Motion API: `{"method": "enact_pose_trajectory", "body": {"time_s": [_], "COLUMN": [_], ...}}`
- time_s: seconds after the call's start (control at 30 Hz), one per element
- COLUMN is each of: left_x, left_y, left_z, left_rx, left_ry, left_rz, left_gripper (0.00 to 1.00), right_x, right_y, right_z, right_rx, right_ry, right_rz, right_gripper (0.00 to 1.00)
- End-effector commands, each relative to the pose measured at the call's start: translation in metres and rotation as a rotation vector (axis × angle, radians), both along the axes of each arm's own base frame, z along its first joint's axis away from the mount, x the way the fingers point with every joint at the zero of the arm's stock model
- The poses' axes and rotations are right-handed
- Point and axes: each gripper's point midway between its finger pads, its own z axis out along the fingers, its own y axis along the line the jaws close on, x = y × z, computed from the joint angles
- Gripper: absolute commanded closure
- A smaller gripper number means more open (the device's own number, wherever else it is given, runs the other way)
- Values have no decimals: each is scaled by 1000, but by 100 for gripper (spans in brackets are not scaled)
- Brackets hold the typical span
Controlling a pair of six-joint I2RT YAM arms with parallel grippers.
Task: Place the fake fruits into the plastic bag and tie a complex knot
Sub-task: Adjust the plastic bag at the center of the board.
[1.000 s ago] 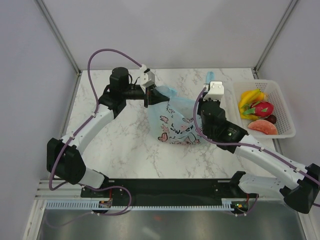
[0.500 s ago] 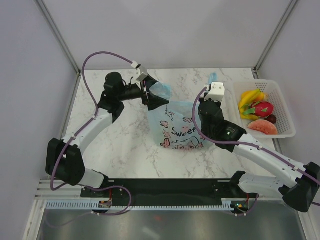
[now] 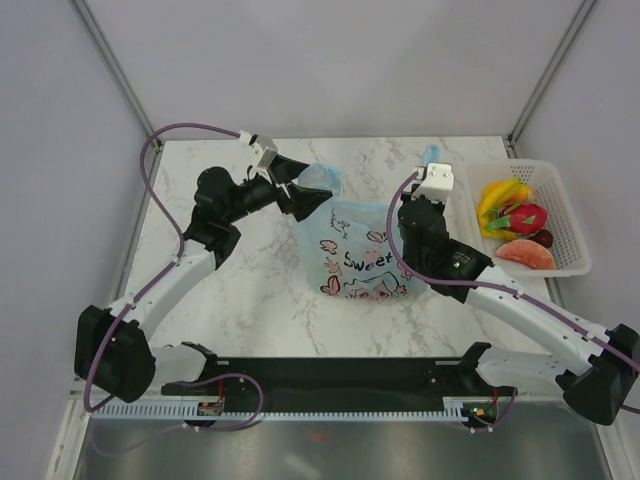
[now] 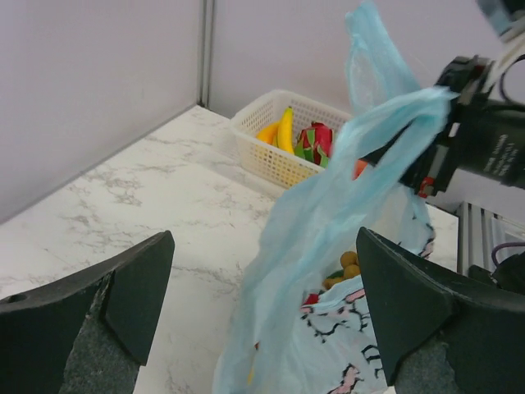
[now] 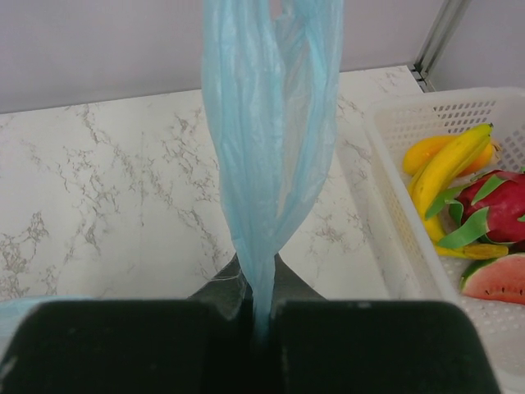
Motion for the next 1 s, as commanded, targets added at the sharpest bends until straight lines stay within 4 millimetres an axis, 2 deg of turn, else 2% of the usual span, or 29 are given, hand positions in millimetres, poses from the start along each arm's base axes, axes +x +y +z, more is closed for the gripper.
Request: {"method": "enact_pose_trajectory", "body": {"time_s": [0.0, 0.03, 0.07, 0.1, 0.17, 0.2, 0.23, 0.27, 0.33, 0.37, 0.4, 0.43, 0.5, 0.53, 0.57, 0.73, 0.83, 0.87, 0.9, 0.97], "left_x": [-10, -1, 0, -10, -5, -13, -8, -11, -3, -7, -4, -1, -3, 1, 3, 11, 9, 7, 1, -5], "left_y": [5, 13, 14, 8, 16, 5, 9, 2, 1, -6, -3, -7, -14, -10, -15, -4, 11, 13, 18, 21], "left_z": [35, 31, 32, 38, 35, 34, 34, 32, 27, 30, 32, 26, 28, 28, 20, 17, 22, 24, 34, 36], "left_rx": [5, 34, 36, 24, 31, 34, 35, 33, 40, 31, 31, 71, 66, 84, 107, 120, 104, 100, 78, 80], "left_ry": [-126, -111, -108, -112, -109, -107, -99, -88, -71, -81, -87, -123, -150, -160, -156, -157, -139, -135, -135, -113], "left_rz": [170, 273, 317, 339, 464, 470, 541, 552, 622, 621, 672, 690, 718, 763, 775, 913, 987, 990, 978, 954], "left_gripper": [0, 0, 0, 0, 0, 0, 0, 0, 0, 0, 0, 0, 0, 0, 0, 0, 0, 0, 0, 0], "right_x": [4, 5, 6, 7, 8, 8, 8, 8, 7, 7, 7, 6, 5, 5, 5, 3, 3, 4, 4, 5], "right_y": [-4, -4, -2, -2, 1, 2, 3, 3, 2, 2, 1, 1, 0, 0, 0, -3, -5, -6, -6, -6], "right_z": [12, 12, 11, 10, 10, 10, 11, 11, 12, 13, 13, 15, 17, 18, 19, 23, 23, 22, 24, 23], "right_rx": [40, 47, 44, 41, 47, 50, 53, 56, 58, 63, 63, 66, 71, 76, 79, 87, 85, 86, 88, 86], "right_ry": [-35, -37, -34, -31, -29, -30, -32, -33, -35, -39, -39, -42, -46, -49, -51, -59, -59, -58, -61, -59], "right_rz": [-54, -60, -57, -58, -49, -47, -41, -38, -37, -35, -37, -35, -32, -29, -26, -27, -31, -32, -32, -32], "right_gripper": [100, 100, 100, 100, 100, 100, 100, 100, 100, 100, 100, 100, 100, 100, 100, 100, 100, 100, 100, 100]}}
